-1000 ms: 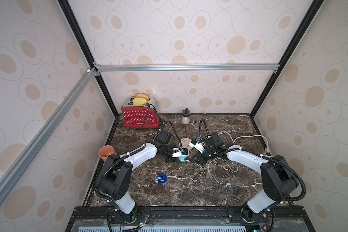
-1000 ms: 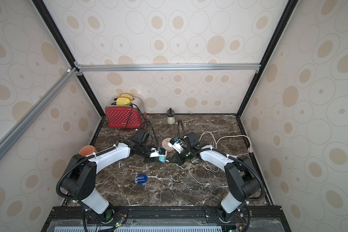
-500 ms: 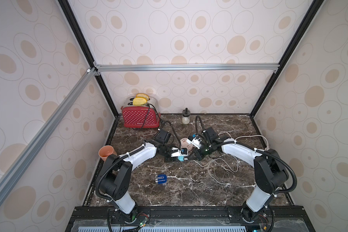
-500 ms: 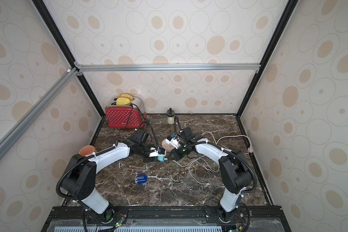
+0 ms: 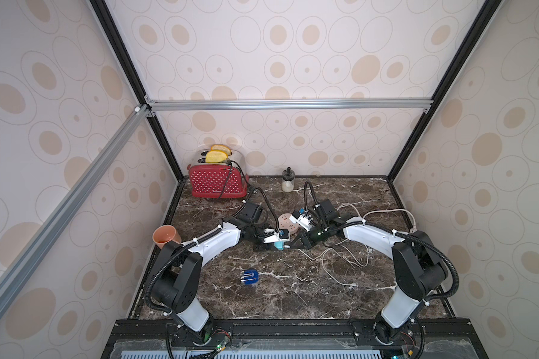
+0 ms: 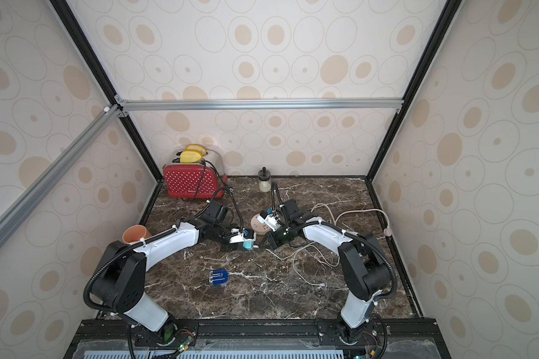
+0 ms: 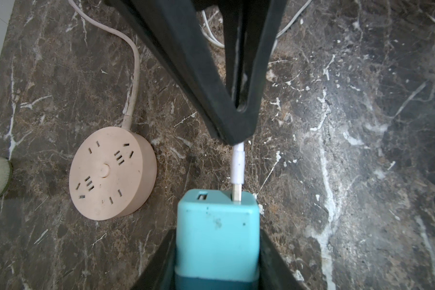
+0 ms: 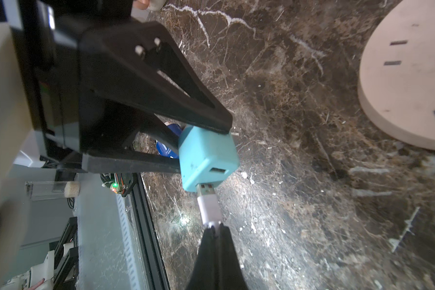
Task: Charge the electric shaver
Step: Insert the charging cable into the plug.
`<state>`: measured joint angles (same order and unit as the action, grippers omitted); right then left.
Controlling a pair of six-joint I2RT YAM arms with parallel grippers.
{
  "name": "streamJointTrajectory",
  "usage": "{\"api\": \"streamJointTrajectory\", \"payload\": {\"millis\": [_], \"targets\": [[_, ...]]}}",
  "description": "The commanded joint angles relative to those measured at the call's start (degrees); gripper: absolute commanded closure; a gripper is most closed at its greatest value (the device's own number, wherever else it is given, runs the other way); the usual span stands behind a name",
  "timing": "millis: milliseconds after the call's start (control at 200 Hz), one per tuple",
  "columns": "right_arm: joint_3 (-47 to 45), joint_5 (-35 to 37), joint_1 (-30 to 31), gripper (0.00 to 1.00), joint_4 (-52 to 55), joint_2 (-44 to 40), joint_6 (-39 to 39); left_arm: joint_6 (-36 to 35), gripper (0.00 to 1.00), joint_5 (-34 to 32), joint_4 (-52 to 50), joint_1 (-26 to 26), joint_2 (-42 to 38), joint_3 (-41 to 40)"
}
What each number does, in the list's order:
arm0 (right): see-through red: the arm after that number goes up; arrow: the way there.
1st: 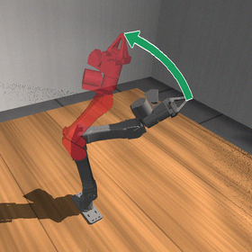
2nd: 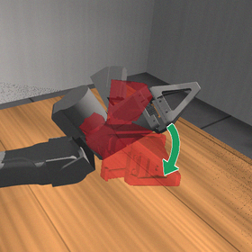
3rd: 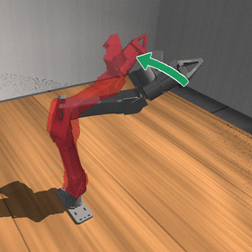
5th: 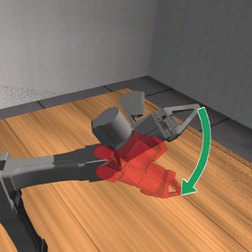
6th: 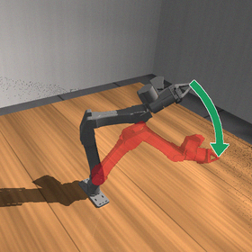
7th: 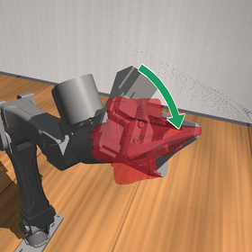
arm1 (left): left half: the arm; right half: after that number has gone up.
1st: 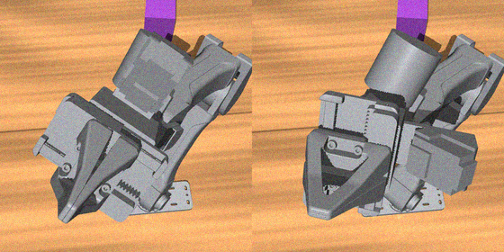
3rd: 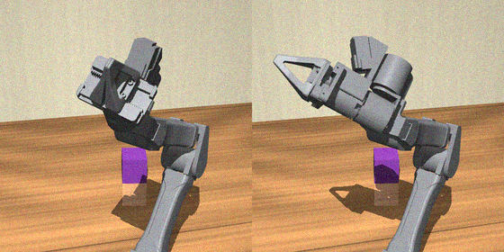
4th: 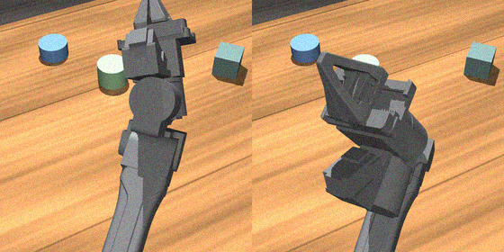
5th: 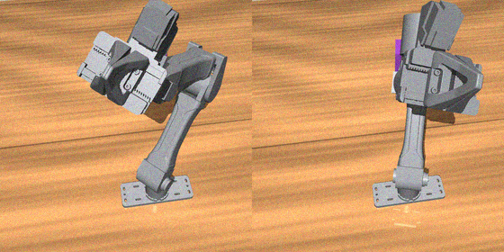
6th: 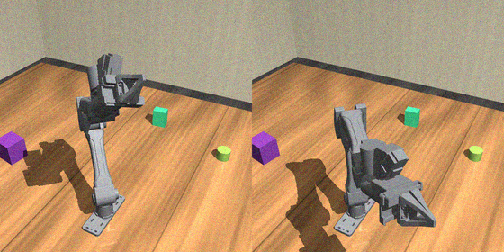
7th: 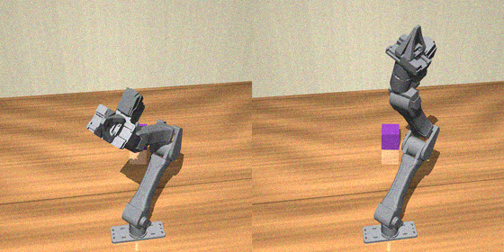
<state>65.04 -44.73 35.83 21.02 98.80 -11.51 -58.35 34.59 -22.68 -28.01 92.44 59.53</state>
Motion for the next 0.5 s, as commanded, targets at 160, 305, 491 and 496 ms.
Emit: {"api": "streamJointTrajectory", "payload": {"millis": [160,305,491,496], "targets": [[2.0,-2.5,1.5,1.00,-6.5,0.2,-3.2,1.3,1.00,7.5,4.5,-1.4,-1.9,0.9],[2.1,-1.8,2.5,1.00,-6.6,1.3,-3.8,3.0,1.00,8.1,7.0,-1.5,-2.1,0.8],[2.3,-1.5,2.5,1.00,-7.9,1.3,-4.7,3.1,1.00,8.6,6.9,-1.7,-2.2,1.1],[2.4,-1.5,2.5,1.00,-7.9,1.4,-4.7,3.1,1.00,8.6,6.9,-1.7,-2.1,1.1]]}}
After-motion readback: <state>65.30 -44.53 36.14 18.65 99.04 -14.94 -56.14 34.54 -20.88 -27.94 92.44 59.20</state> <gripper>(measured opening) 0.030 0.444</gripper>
